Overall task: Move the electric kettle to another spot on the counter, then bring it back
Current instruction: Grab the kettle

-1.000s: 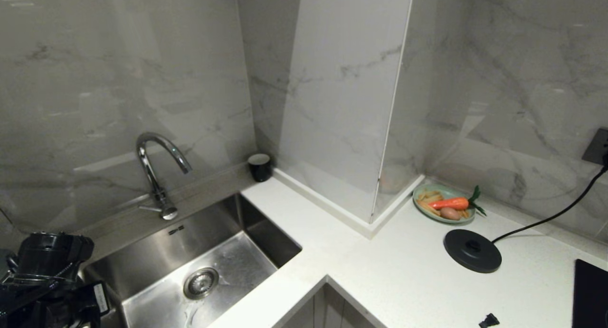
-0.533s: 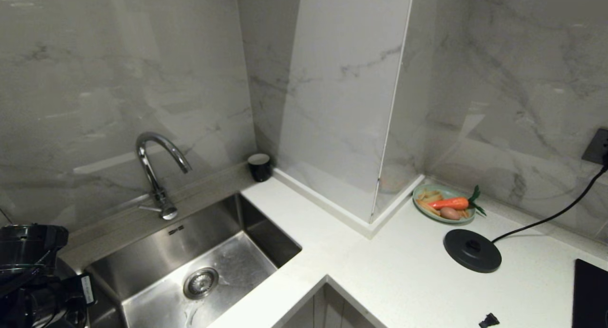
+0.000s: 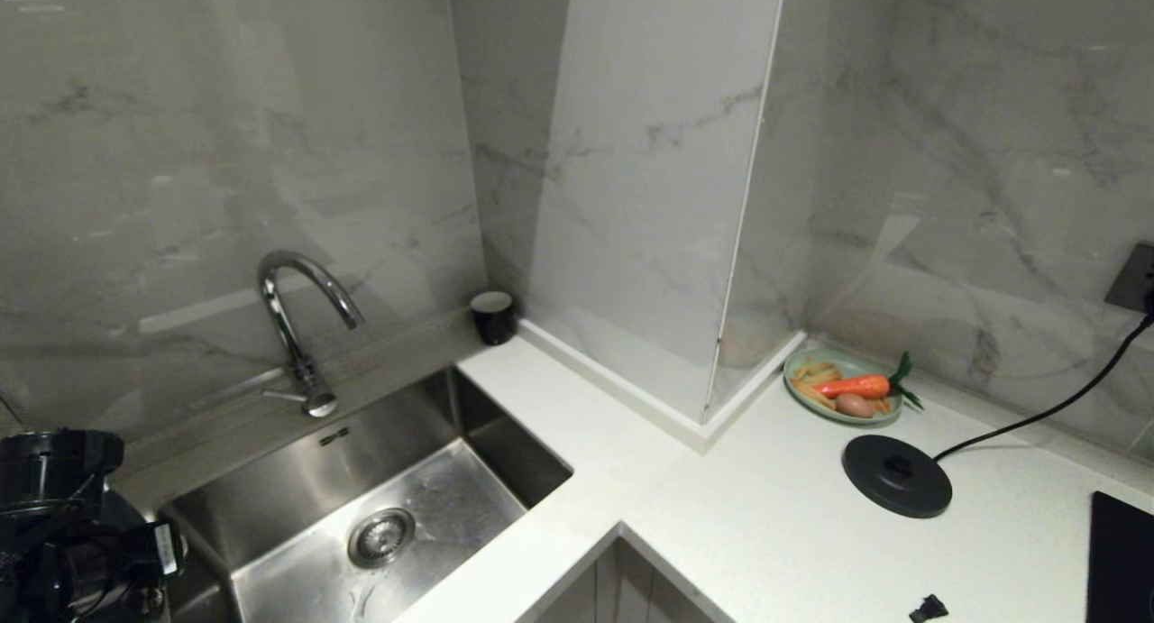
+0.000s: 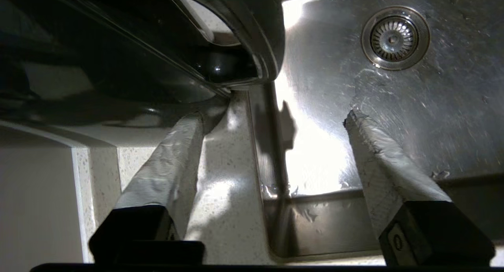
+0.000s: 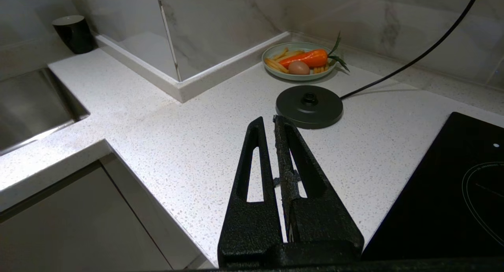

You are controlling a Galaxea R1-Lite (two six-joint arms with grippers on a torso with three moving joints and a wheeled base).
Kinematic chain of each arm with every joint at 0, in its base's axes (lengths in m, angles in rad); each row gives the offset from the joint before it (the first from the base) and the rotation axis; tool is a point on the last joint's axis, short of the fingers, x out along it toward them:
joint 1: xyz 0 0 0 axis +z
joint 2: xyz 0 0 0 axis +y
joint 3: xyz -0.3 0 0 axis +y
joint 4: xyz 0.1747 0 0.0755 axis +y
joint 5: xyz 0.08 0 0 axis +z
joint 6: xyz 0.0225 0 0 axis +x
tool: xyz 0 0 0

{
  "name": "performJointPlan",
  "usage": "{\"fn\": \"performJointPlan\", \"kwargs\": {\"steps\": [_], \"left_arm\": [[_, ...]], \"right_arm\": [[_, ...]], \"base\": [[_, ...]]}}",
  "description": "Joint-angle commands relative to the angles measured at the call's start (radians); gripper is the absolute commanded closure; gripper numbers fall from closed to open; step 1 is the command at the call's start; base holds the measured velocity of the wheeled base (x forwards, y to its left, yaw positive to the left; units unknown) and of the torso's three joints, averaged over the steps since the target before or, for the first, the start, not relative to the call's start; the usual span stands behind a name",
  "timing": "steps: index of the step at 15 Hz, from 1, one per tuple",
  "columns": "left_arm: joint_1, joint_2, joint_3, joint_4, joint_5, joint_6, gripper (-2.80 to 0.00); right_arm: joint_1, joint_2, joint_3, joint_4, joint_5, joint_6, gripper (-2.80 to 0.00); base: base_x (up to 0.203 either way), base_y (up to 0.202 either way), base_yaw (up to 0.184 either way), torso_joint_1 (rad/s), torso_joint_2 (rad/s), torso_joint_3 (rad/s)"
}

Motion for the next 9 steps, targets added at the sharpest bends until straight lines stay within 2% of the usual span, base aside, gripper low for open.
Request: {"fn": "performJointPlan", "kwargs": {"steps": [1, 3, 9], "left_arm": [[0.026, 0.04, -0.018, -0.005, -0.041, -0.001, -2.8], [0.043, 0.061, -0.034, -0.007, -0.073, -0.001, -2.8], [0.046, 0.097, -0.046, -0.084, -0.084, -0.006, -2.8]], "right_arm": [[0.0, 0.002, 0.0, 0.0, 0.0, 0.0, 0.0], [0.001, 0.002, 0.0, 0.0, 0.0, 0.0, 0.0], [0.001, 0.002, 0.0, 0.001, 0.0, 0.0, 0.0]], "base": [[0.0, 0.0, 0.0, 0.0, 0.0, 0.0], [0.0, 0.0, 0.0, 0.0, 0.0, 0.0], [0.0, 0.0, 0.0, 0.0, 0.0, 0.0]]}}
